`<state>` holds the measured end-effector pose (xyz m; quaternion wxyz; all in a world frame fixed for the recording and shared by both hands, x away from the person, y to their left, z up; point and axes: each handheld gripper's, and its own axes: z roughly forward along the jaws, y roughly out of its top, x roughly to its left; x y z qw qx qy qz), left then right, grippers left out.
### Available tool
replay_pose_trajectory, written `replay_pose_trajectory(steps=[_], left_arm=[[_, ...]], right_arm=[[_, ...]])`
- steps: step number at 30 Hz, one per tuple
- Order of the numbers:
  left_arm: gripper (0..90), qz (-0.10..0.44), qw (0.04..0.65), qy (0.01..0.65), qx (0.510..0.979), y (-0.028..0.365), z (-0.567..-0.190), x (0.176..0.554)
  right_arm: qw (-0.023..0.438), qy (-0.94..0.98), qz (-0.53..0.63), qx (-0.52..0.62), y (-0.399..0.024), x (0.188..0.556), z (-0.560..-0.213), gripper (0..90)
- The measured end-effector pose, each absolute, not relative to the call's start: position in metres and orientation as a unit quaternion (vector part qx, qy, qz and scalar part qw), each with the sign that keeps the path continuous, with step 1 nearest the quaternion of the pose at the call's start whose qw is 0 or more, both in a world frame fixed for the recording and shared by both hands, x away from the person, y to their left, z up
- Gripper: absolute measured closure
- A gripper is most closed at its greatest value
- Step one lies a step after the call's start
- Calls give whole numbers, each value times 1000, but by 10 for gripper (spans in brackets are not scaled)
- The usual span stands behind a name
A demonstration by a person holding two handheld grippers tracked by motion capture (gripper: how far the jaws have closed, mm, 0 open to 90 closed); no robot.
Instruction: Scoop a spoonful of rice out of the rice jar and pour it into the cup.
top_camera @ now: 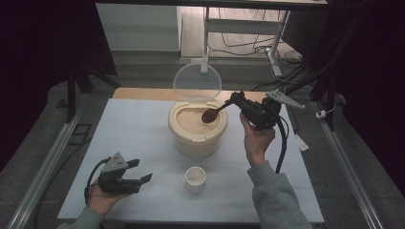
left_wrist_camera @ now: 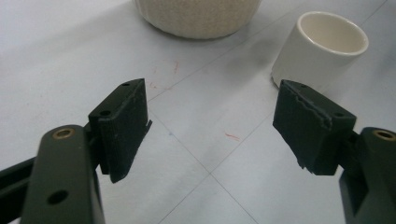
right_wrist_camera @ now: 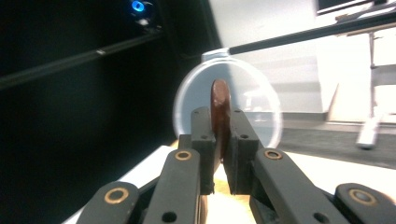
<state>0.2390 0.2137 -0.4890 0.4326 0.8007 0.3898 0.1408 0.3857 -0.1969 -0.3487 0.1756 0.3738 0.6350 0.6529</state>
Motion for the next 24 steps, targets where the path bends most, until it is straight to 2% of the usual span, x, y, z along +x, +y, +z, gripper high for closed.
replay_pose_trajectory(steps=[6,8,18,24], left_arm=[[257,140,431,390,801,214,-490,240],[255,139,430,391,801,214,-490,240],[253,141,427,392,803,214,-491,240],[253,142,425,391,804,213,-491,241]], right_arm=[[232,664,605,373,-191,389,-350,832],[234,675,591,375,-186,390,-353,833],[84,617,606,494,-190,407,-385,832],[44,586,609,533,-193,416,-391,831]])
